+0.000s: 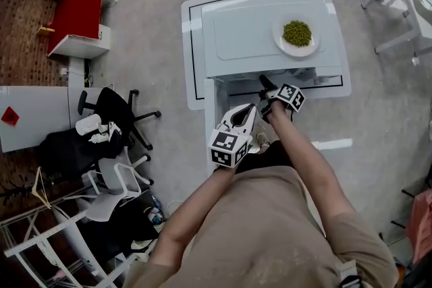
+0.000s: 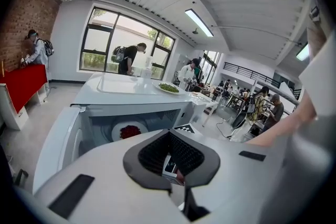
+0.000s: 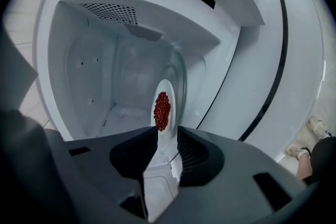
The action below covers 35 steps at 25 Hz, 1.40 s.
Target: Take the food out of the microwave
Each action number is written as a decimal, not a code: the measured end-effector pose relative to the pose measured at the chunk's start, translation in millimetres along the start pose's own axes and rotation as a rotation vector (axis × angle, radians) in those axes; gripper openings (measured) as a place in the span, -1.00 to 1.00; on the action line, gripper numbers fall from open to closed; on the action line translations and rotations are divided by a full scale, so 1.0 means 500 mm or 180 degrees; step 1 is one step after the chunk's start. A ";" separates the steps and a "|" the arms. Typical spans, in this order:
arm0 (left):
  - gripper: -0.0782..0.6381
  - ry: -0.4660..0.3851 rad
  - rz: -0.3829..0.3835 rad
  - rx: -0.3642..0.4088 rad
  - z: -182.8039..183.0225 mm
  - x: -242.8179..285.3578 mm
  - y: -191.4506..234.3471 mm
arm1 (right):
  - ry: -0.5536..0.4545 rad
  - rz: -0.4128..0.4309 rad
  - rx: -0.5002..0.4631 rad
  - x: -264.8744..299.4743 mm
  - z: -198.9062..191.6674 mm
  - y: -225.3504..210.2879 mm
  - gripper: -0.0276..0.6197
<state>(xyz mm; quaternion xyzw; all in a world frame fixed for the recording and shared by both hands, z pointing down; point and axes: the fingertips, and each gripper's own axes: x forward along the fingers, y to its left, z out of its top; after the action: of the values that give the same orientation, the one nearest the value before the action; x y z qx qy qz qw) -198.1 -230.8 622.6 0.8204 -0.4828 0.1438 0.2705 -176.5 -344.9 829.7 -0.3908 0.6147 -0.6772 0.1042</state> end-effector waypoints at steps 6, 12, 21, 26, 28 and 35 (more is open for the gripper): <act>-0.77 0.0000 -0.0011 -0.0007 0.001 -0.006 0.010 | -0.0091 -0.0085 0.0317 0.020 0.000 -0.011 -0.60; -0.77 -0.0043 -0.0043 -0.0008 0.008 -0.019 0.014 | -0.0175 -0.0093 0.0686 0.020 -0.001 -0.024 -0.70; -0.77 -0.0068 -0.0105 0.0017 0.013 -0.023 0.018 | -0.0272 0.0058 0.0637 -0.020 0.011 -0.025 -0.85; -0.77 -0.0082 -0.0138 0.0021 0.016 -0.023 0.016 | -0.0291 0.0188 0.0522 -0.045 0.021 -0.019 -0.84; -0.77 -0.0083 -0.0142 0.0021 0.015 -0.024 0.016 | -0.0281 0.0266 0.0488 -0.039 0.023 -0.011 -0.61; -0.77 -0.0104 -0.0142 0.0025 0.014 -0.033 0.013 | -0.0251 0.0094 0.0765 -0.008 0.019 -0.028 -0.78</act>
<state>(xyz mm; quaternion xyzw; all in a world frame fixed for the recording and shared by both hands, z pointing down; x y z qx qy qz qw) -212.0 -225.8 610.7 0.8342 -0.4682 0.1262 0.2625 -162.8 -346.7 840.3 -0.3927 0.5302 -0.7285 0.1843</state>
